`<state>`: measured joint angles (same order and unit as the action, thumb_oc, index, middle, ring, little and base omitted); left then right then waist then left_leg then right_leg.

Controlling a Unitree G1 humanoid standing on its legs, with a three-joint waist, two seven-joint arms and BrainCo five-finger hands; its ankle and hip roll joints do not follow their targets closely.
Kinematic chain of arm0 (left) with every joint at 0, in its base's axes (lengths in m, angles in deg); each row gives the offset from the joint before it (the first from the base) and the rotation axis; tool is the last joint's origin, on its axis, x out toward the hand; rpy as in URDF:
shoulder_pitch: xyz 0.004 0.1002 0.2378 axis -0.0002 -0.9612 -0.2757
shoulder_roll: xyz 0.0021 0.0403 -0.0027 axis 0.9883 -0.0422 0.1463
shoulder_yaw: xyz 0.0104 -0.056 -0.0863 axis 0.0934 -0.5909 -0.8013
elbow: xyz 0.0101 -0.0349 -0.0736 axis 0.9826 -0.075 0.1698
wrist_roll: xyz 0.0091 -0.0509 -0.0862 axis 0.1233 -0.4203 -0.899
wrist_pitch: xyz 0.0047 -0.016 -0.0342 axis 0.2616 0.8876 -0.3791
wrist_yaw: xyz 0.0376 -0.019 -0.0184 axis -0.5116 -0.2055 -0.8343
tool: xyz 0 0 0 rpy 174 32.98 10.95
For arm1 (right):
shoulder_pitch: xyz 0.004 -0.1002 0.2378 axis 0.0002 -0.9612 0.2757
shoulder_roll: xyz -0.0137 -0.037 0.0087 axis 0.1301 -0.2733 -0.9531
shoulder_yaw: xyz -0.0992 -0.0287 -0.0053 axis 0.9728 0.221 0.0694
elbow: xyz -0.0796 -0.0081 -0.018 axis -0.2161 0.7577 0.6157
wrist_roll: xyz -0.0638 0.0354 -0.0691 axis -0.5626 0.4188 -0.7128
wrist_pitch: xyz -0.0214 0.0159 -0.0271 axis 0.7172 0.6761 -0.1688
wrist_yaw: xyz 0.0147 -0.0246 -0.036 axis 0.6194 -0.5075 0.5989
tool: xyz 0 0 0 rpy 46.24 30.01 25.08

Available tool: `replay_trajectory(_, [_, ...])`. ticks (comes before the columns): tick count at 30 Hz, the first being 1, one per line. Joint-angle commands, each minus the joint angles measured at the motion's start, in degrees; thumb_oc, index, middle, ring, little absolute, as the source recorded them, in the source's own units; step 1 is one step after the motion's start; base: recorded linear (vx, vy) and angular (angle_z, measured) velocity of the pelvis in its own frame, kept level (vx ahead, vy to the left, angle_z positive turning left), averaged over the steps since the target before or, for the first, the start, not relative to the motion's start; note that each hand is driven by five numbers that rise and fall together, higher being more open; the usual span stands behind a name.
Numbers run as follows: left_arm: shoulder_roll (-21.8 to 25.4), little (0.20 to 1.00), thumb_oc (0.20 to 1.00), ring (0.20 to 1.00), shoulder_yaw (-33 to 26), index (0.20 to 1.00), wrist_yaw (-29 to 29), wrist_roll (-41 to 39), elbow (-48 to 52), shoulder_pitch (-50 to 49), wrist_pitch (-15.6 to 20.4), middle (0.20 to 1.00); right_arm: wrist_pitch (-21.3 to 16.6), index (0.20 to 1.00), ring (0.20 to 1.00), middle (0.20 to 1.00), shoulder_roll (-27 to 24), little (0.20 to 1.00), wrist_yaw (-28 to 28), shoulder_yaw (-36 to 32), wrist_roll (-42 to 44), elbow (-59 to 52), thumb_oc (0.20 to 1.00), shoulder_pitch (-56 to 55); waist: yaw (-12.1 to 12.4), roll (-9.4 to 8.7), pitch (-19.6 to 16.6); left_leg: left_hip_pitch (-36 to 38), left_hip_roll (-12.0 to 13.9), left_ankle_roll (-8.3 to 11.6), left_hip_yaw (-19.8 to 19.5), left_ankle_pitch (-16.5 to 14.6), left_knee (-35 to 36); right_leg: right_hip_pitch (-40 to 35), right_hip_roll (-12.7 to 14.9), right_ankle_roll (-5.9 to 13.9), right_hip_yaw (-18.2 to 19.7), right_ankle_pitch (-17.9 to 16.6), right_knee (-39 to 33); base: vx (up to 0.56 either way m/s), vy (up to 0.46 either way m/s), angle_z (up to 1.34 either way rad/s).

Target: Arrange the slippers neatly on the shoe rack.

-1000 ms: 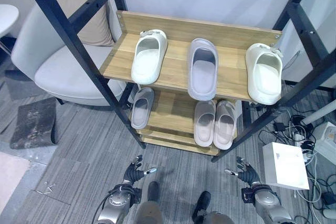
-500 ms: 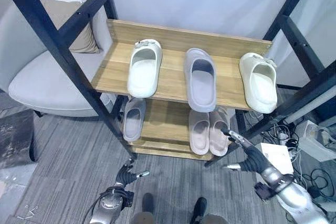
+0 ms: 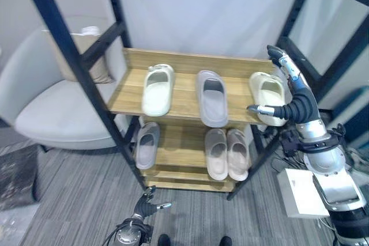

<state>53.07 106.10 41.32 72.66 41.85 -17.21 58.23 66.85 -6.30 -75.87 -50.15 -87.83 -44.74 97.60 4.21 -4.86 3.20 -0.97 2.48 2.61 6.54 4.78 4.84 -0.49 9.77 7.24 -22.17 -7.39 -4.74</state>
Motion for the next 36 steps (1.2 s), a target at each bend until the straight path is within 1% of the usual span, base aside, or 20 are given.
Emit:
replay_trajectory(1, [1.61,1.000,1.000,1.000,1.42,1.000,1.19,-0.22,0.42,4.91,2.61,1.000,5.01,1.000,1.000,1.000,-1.97,1.000,-9.84,0.70,-9.65,7.14,1.000,8.64,2.98,-0.26,3.61,2.55,0.25,-0.50,-3.11,-5.11,-0.43,-3.52,0.80,2.56,-2.50,5.25,3.57,0.01,0.008,0.13])
replay_trajectory(4, [1.88,1.000,1.000,1.000,1.72,1.000,1.34,-0.26,-0.18,4.89,2.64,1.000,7.14,1.000,1.000,1.000,-1.91,1.000,-11.84,2.76,-11.36,13.23,1.000,13.09,4.62,-0.78,4.46,2.14,0.01,-0.64,-4.11,-5.01,-0.55,-3.58,0.97,2.64,-3.57,5.24,3.84,0.01,0.002,0.28])
replay_trajectory(5, [1.90,1.000,1.000,1.000,1.70,1.000,1.35,-0.27,-0.18,4.92,2.64,1.000,7.11,1.000,1.000,1.000,-1.90,1.000,-11.91,2.82,-11.34,13.38,1.000,13.23,4.57,-0.80,4.52,2.14,-0.01,-0.64,-4.15,-5.00,-0.56,-3.61,0.99,2.65,-3.61,5.26,3.85,0.01,0.011,0.18])
replay_trajectory(6, [1.97,1.000,1.000,1.000,1.78,1.000,1.42,-0.31,-0.84,5.01,2.63,1.000,8.27,1.000,1.000,1.000,-2.74,1.000,-12.54,3.66,-12.63,16.34,1.000,15.14,5.48,-1.12,5.10,1.67,-0.21,-0.72,-4.86,-5.04,-0.88,-3.63,1.13,2.69,-4.08,5.31,4.02,0.02,0.019,0.27])
replay_trajectory(8, [2.33,1.000,1.000,1.000,1.81,1.000,1.47,-0.39,-0.72,4.90,2.66,1.000,9.13,1.000,1.000,1.000,-3.72,1.000,-12.93,4.07,-13.18,18.73,1.000,16.14,6.28,-1.41,5.53,1.21,-0.39,-0.85,-5.47,-5.15,-1.28,-3.69,1.20,2.66,-4.55,5.45,4.18,0.03,0.017,0.21])
replay_trajectory(9, [2.32,1.000,1.000,1.000,1.80,1.000,1.47,-0.39,-0.73,4.91,2.66,1.000,9.12,1.000,1.000,1.000,-3.72,1.000,-12.94,4.09,-13.17,18.76,1.000,16.18,6.25,-1.41,5.53,1.19,-0.39,-0.86,-5.49,-5.16,-1.31,-3.69,1.21,2.67,-4.57,5.46,4.18,0.03,0.009,0.15])
replay_trajectory(10, [2.60,1.000,1.000,1.000,1.72,1.000,1.29,-0.63,-0.63,4.65,2.71,1.000,9.41,1.000,1.000,1.000,-3.80,1.000,-12.95,4.12,-12.64,21.05,1.000,16.91,7.02,-1.75,5.93,0.67,-0.55,-0.94,-6.03,-5.32,-1.77,-3.75,1.19,2.71,-5.13,5.57,4.26,0.02,0.005,0.25])
replay_trajectory(13, [2.70,1.000,1.000,1.000,1.64,1.000,1.31,-0.63,-1.51,4.57,2.87,1.000,9.33,1.000,1.000,1.000,-3.37,1.000,-12.84,4.76,-11.52,23.23,1.000,17.54,7.54,-2.00,6.37,0.25,-0.72,-1.05,-6.44,-5.44,-2.10,-3.70,1.30,2.75,-5.60,5.64,4.43,0.02,0.019,0.18])
replay_trajectory(15, [3.00,1.000,1.000,1.000,1.62,1.000,1.36,-0.50,-1.83,4.16,2.98,1.000,9.53,1.000,1.000,1.000,-3.27,1.000,-12.26,6.24,-10.89,26.10,1.000,18.52,8.60,-2.29,6.90,-0.24,-0.97,-1.16,-6.77,-5.60,-2.34,-3.57,1.37,2.85,-6.02,5.50,4.39,0.03,0.034,0.12])
replay_trajectory(19, [3.09,1.000,1.000,1.000,1.77,1.000,1.48,-0.56,-2.24,4.27,3.15,1.000,9.98,1.000,1.000,1.000,-2.96,1.000,-12.35,7.69,-10.93,29.51,1.000,20.22,9.14,-2.48,7.41,-0.82,-1.19,-1.25,-7.01,-5.73,-2.84,-3.35,1.35,2.85,-6.19,5.47,4.42,0.00,0.005,0.02])
replay_trajectory(20, [3.55,1.000,1.000,1.000,2.06,1.000,1.52,-0.99,-1.47,4.40,3.41,1.000,10.70,1.000,1.000,1.000,-3.43,1.000,-12.34,9.03,-11.40,32.94,1.000,21.82,9.87,-2.54,7.86,-0.94,-1.16,-1.15,-7.21,-5.98,-3.05,-3.45,1.30,2.84,-6.37,5.58,4.43,0.00,0.000,0.00])
replay_trajectory(23, [3.69,1.000,1.000,1.000,2.22,1.000,1.69,-1.09,-1.59,4.75,3.73,1.000,11.04,1.000,1.000,1.000,-3.57,1.000,-12.51,10.53,-11.60,36.29,1.000,24.20,9.97,-2.61,8.01,-1.66,-1.47,-1.22,-7.66,-5.68,-3.18,-3.15,1.56,2.84,-6.82,5.36,4.38,0.01,0.025,0.00])
replay_trajectory(24, [4.00,1.000,1.000,1.000,2.47,1.000,1.88,-1.35,-0.94,5.19,3.85,1.000,11.69,0.200,0.200,0.200,-3.63,0.200,-13.16,11.76,-11.79,40.09,0.200,25.74,10.40,-2.39,8.20,-1.53,-1.46,-1.12,-7.86,-5.83,-3.11,-3.28,1.51,2.84,-6.90,5.48,4.46,0.01,0.031,0.03])
replay_trajectory(26, [3.95,1.000,1.000,1.000,2.96,1.000,2.04,-1.36,-1.16,5.75,3.86,1.000,12.32,0.200,0.200,0.200,-3.11,0.200,-13.73,12.32,-10.79,44.24,0.200,28.28,10.51,-2.28,7.99,-1.96,-1.81,-1.18,-8.23,-5.43,-2.91,-3.10,1.78,2.82,-7.40,5.29,4.40,0.00,0.050,0.03])
replay_trajectory(29, [3.72,1.000,1.000,1.000,3.14,1.000,2.27,-1.30,-1.40,6.09,3.70,1.000,12.60,0.200,0.200,0.200,-2.69,0.200,-14.52,11.93,-9.82,44.95,0.200,28.96,10.32,-2.12,7.73,-1.88,-1.91,-1.19,-8.30,-5.38,-2.78,-3.19,1.87,2.84,-7.54,5.16,4.28,0.00,0.014,0.04])
replay_trajectory(33, [3.17,1.000,1.000,1.000,2.72,1.000,2.64,-1.30,-2.17,6.33,3.36,1.000,12.90,0.200,0.200,0.200,-2.84,0.200,-15.61,10.21,-10.00,40.91,0.200,28.18,9.70,-1.83,7.48,-1.57,-1.92,-1.23,-8.08,-5.43,-2.63,-3.36,1.95,2.85,-7.46,5.06,4.22,0.01,0.022,0.06])
replay_trajectory(35, [2.25,1.000,1.000,1.000,1.23,1.000,3.74,-1.75,-2.30,5.99,2.47,1.000,14.18,0.200,0.200,0.200,0.16,0.200,-18.70,3.38,-10.84,28.08,0.200,24.34,8.45,-0.88,7.24,-0.67,-1.67,-1.24,-7.60,-5.92,-2.40,-3.66,1.85,2.85,-6.79,5.41,4.43,0.02,0.018,0.06])
replay_trajectory(36, [1.59,1.000,1.000,1.000,0.60,1.000,4.25,-1.58,-2.86,5.92,1.93,1.000,13.87,0.200,0.200,0.200,2.48,0.200,-19.38,0.34,-11.18,21.37,0.200,21.77,7.76,-0.66,7.04,-0.52,-1.64,-1.31,-7.46,-5.96,-2.34,-3.56,1.88,2.81,-6.50,5.49,4.51,0.00,0.029,0.05])
